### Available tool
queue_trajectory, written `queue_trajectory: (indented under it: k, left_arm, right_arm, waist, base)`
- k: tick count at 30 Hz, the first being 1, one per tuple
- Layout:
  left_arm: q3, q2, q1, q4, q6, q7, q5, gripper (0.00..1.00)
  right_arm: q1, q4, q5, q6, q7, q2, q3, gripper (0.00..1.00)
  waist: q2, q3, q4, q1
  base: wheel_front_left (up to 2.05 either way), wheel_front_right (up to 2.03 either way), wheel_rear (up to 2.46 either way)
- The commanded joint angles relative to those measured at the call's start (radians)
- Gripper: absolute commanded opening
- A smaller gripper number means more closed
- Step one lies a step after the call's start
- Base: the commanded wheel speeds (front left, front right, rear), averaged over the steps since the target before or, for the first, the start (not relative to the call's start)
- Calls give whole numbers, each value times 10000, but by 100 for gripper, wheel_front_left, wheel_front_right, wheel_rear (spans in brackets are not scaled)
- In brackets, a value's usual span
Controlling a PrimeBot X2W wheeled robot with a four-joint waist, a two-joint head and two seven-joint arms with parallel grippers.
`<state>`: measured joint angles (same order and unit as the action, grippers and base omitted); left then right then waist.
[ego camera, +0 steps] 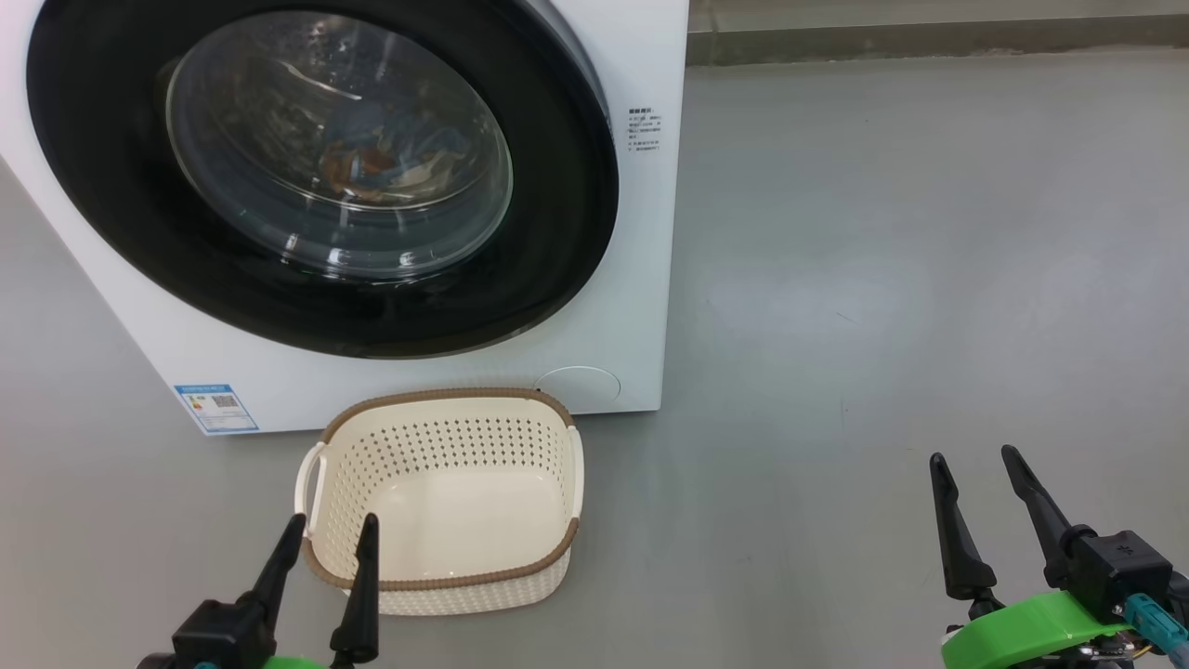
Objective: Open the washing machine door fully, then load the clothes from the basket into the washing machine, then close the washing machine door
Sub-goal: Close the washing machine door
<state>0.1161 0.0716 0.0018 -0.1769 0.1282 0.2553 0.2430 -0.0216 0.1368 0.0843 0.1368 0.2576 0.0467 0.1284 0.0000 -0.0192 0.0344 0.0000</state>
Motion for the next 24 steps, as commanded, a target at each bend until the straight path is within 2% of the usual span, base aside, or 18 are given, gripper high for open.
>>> queue_trajectory:
  k: [1, 24]
  left_arm:
    - [-360, 86, -127, 163, 25, 65, -54, 100]
    - [-184, 193, -125, -181, 25, 65, 390, 100]
  right_arm:
    - [-128, -242, -133, -61, 42, 36, -293, 100]
    - [-109, -232, -271, -61, 42, 36, -267, 100]
  waist:
    - [0, -6, 1, 0]
    - [0, -51, 90, 0]
  base:
    - [0, 0, 0]
    - [0, 0, 0]
